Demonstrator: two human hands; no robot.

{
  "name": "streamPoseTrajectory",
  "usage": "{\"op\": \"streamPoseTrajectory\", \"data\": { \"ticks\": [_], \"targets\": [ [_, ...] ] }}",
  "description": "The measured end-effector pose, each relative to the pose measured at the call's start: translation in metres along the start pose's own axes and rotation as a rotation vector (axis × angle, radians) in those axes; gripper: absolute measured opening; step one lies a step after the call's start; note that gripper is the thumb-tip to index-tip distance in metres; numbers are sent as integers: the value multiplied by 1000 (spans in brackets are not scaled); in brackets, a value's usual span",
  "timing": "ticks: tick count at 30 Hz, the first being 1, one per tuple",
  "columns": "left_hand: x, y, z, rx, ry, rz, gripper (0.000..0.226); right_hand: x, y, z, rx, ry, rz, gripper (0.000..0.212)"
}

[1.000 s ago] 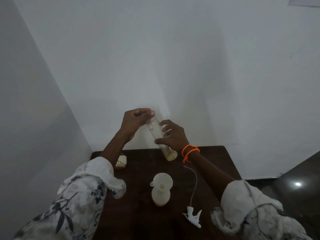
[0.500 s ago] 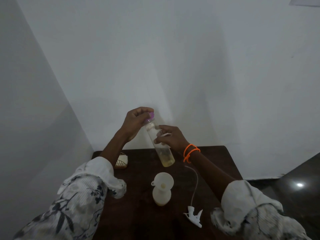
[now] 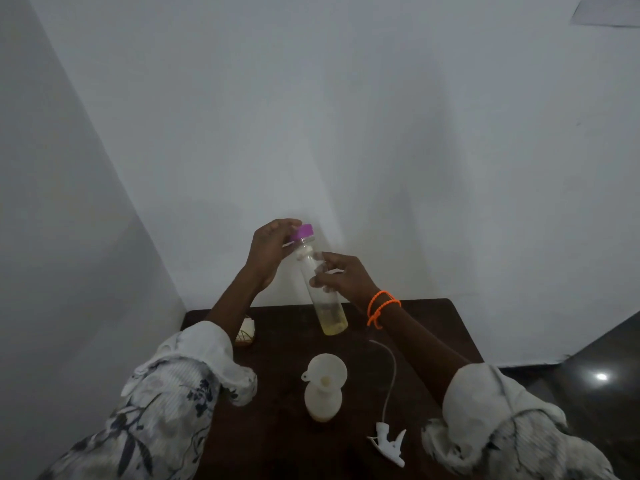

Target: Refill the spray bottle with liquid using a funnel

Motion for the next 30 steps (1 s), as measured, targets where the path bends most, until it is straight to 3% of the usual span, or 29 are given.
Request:
{"op": "streamPoseTrajectory", "data": {
  "ticks": [5, 12, 16, 24, 26, 30],
  "targets": [
    [-1, 3, 8, -96, 56, 48, 40, -1, 3, -5, -14, -12, 1, 57],
    [-7, 17, 4, 18, 11, -38, 17, -4, 5, -4, -36, -7, 2, 58],
    [-6, 12, 2, 116, 43, 59, 47, -7, 8, -11, -71, -19, -4, 57],
    [-6, 12, -8, 274, 8, -1, 47, -8, 13, -6, -85, -11, -13, 57],
    [-5, 15, -3, 228, 3, 2, 42, -8, 13, -6, -83, -16, -12, 58],
    [-5, 9, -3, 144, 31, 59, 53, -9, 12, -8, -53, -31, 4, 60]
  ]
}}
Point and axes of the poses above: each hand's wrist, its own x-axis away from the middle knuckle, its own y-axis out of the palm, z = x × y, the point moved 10 cm from there along -x, towards the middle knuckle, and after that the axes turned 11 degrees about -z, right-handed, at the moved point
